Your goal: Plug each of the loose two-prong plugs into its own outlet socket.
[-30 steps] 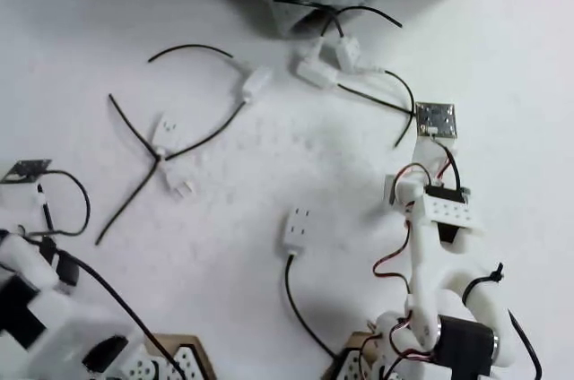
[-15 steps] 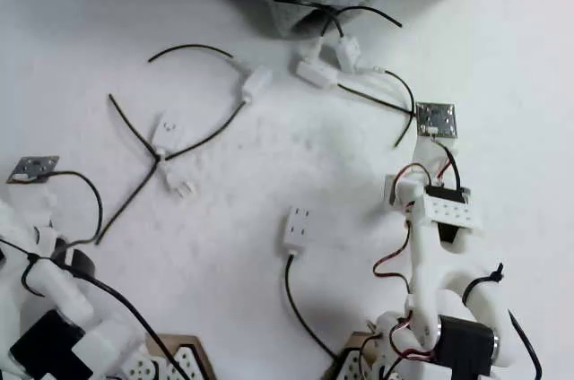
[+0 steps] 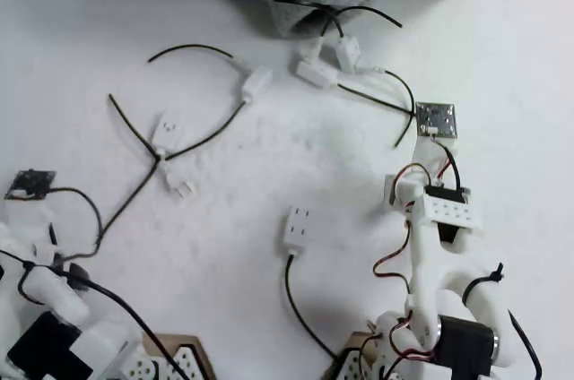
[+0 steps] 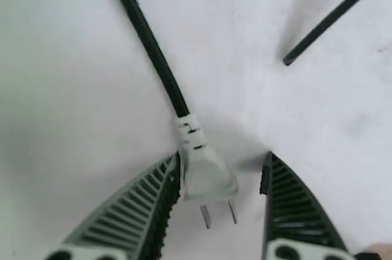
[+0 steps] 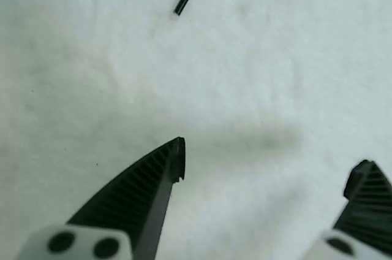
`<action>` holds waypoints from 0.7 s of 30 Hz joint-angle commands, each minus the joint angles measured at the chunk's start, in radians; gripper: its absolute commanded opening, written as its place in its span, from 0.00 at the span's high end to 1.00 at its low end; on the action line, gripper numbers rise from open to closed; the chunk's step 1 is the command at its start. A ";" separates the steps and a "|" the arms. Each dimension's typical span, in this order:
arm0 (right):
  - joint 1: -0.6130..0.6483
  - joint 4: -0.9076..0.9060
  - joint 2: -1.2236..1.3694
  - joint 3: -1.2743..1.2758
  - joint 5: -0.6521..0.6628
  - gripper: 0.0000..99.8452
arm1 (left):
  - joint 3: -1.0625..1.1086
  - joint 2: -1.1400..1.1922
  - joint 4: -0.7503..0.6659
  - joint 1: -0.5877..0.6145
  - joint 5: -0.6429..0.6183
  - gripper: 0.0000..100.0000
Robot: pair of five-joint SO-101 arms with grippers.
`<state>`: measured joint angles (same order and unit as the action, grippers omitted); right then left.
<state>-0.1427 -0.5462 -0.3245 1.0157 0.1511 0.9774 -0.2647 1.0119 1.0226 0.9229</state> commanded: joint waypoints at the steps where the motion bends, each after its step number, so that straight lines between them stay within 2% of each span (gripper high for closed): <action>1: 0.007 0.008 -0.004 -0.014 0.003 0.60 | 0.028 0.001 -0.006 -0.044 -0.005 0.77; 6: 0.007 0.010 -0.004 -0.014 0.003 0.60 | 0.005 -0.013 0.018 -0.045 -0.043 0.77; 13: 0.007 0.012 -0.004 -0.014 0.003 0.60 | -0.069 -0.105 0.210 -0.051 -0.041 0.77; 21: 0.007 0.012 -0.004 -0.014 0.003 0.60 | 0.037 -0.186 0.219 -0.174 -0.061 0.77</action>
<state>-0.1427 -0.5462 -0.3245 1.0157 0.1511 0.9943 -0.4074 1.2206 0.8907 0.8815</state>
